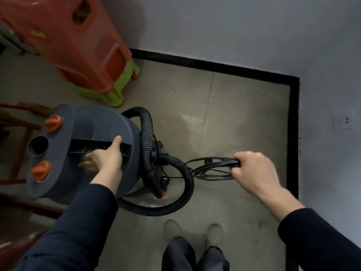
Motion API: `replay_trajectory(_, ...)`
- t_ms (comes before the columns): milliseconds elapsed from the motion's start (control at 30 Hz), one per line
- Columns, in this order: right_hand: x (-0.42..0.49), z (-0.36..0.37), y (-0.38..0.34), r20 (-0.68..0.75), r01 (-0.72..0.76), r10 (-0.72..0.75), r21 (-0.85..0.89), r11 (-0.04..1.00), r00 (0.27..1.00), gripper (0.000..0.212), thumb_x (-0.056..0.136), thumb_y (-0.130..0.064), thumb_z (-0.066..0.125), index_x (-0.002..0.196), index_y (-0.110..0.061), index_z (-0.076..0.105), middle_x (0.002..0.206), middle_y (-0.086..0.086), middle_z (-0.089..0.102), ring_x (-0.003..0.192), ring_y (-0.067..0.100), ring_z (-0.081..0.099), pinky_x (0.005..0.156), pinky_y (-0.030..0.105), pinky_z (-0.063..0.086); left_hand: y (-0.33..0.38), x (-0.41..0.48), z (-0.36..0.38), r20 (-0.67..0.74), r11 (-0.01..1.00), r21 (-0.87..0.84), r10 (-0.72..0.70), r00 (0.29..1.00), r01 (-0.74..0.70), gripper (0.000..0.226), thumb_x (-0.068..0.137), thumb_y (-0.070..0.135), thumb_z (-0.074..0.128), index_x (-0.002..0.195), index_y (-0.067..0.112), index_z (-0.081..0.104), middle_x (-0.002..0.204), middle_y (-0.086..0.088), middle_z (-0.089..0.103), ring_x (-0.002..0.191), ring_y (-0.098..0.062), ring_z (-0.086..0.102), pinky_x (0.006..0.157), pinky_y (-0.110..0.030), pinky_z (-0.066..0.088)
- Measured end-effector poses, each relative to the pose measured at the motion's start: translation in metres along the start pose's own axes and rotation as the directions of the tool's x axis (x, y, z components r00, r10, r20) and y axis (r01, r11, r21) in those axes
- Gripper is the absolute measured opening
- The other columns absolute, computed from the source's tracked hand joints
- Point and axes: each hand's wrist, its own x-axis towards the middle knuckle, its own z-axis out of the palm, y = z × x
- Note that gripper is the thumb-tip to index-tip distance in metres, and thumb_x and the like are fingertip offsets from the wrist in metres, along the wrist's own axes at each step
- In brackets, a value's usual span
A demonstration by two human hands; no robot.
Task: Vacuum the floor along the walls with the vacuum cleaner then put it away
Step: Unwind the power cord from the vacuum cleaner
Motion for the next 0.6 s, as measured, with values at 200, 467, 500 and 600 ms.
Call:
replay_trajectory(200,0.031,-0.073,0.030,-0.351,-0.033,0.054,0.066,0.997,0.935,0.018,0.072,-0.020,0.052,0.068,-0.008,0.064,0.057,0.013,0.053,0.055,0.033,0.045,0.056,0.029,0.027,0.008,0.001,0.016,-0.064,0.997,-0.068,-0.033,0.997,0.028,0.110,0.081,0.040,0.070,0.150,-0.003,-0.004,0.160,-0.018,0.005,0.148,-0.029,0.008,0.120,-0.039,0.014)
replay_trajectory(467,0.044,-0.104,0.024,-0.421,-0.010,0.026,0.040,0.999,0.906,0.029,0.068,-0.021,0.043,0.069,-0.002,0.064,0.063,0.021,0.059,0.059,0.034,0.045,0.061,0.031,0.025,0.008,-0.001,0.013,-0.034,1.000,0.031,0.004,0.999,-0.003,0.114,0.084,0.042,0.067,0.148,-0.008,-0.013,0.160,-0.021,-0.008,0.149,-0.028,-0.006,0.120,-0.038,0.003)
replay_trajectory(500,0.043,-0.103,0.024,-0.422,-0.010,0.030,0.049,0.999,0.906,0.029,0.068,-0.021,0.042,0.070,-0.002,0.064,0.062,0.020,0.059,0.058,0.033,0.042,0.061,0.031,0.025,0.006,-0.001,0.012,-0.038,0.999,0.040,0.023,0.999,-0.022,0.114,0.083,0.041,0.068,0.148,-0.008,-0.011,0.160,-0.022,-0.006,0.149,-0.028,-0.006,0.120,-0.037,0.004)
replay_trajectory(600,0.044,-0.102,0.029,-0.403,-0.031,0.069,0.100,0.995,0.912,0.028,0.070,-0.022,0.044,0.072,-0.004,0.066,0.059,0.014,0.053,0.060,0.032,0.042,0.058,0.031,0.028,-0.002,0.002,0.007,-0.028,0.993,0.066,0.105,0.994,-0.103,0.114,0.080,0.036,0.072,0.148,-0.009,-0.008,0.159,-0.022,-0.003,0.149,-0.027,-0.003,0.121,-0.038,0.008)
